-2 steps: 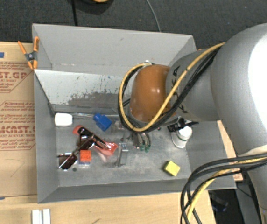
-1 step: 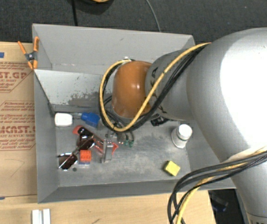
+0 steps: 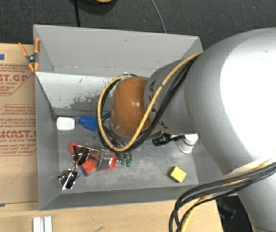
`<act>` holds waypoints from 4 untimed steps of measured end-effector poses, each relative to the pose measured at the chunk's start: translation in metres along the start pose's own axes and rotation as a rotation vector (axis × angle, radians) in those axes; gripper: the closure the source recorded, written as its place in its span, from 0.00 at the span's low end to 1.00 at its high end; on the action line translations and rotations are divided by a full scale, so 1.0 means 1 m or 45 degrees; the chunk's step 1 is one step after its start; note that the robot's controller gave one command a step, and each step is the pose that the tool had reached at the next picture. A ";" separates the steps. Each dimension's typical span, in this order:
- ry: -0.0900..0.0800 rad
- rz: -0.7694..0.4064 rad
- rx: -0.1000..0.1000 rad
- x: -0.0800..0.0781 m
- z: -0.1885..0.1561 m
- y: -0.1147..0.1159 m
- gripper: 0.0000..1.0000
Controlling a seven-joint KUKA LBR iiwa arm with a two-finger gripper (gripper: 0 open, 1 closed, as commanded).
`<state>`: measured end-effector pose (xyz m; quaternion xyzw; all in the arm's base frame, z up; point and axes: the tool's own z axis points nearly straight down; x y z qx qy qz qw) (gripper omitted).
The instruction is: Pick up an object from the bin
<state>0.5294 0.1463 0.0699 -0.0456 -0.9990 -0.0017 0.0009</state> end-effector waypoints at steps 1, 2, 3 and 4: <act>0.000 0.000 0.000 0.000 0.000 0.000 1.00; 0.001 0.012 -0.001 -0.007 0.000 0.005 1.00; 0.004 0.032 0.000 -0.011 -0.027 0.009 1.00; -0.001 -0.020 -0.001 -0.027 -0.108 0.016 1.00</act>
Offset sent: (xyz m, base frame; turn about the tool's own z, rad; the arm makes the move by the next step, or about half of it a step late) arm 0.0116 0.0056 0.0001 0.0150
